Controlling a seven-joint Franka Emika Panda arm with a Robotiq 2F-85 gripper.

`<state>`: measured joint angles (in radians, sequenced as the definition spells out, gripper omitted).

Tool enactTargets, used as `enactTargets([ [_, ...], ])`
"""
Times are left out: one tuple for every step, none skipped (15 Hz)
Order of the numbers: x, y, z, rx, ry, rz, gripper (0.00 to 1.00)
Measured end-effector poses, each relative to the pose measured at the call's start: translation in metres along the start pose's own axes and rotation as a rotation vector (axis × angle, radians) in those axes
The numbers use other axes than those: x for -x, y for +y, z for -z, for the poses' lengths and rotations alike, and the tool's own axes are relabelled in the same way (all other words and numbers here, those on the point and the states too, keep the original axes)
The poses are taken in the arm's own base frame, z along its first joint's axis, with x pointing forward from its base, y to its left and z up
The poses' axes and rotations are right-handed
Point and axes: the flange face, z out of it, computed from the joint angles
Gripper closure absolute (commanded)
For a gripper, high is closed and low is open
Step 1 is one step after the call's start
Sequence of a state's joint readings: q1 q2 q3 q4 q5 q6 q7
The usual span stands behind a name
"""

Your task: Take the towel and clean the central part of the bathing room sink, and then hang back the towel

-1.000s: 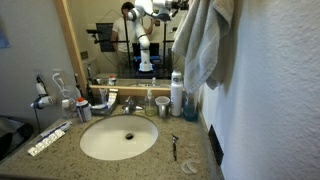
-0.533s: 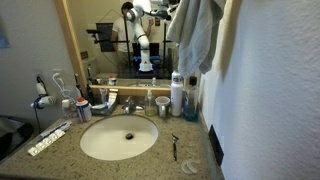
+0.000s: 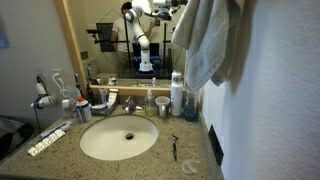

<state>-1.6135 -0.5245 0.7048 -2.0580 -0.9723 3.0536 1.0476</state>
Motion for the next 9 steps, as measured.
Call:
enactTargets([
  [0.005,0.003,-0.002,0.004,-0.011,-0.002,0.94],
  [0.010,0.004,-0.004,0.006,-0.021,-0.004,0.94],
  [0.014,0.004,-0.005,0.006,-0.030,-0.006,0.94],
  [0.017,0.003,-0.006,0.004,-0.038,-0.010,0.94],
  [0.019,0.002,-0.006,0.001,-0.044,-0.014,0.94],
  [0.021,0.000,-0.006,-0.004,-0.049,-0.016,0.94],
  [0.023,-0.002,-0.005,-0.009,-0.052,-0.018,0.94],
  [0.024,-0.005,-0.005,-0.016,-0.056,-0.018,0.94],
  [0.025,-0.008,-0.004,-0.022,-0.058,-0.018,0.94],
])
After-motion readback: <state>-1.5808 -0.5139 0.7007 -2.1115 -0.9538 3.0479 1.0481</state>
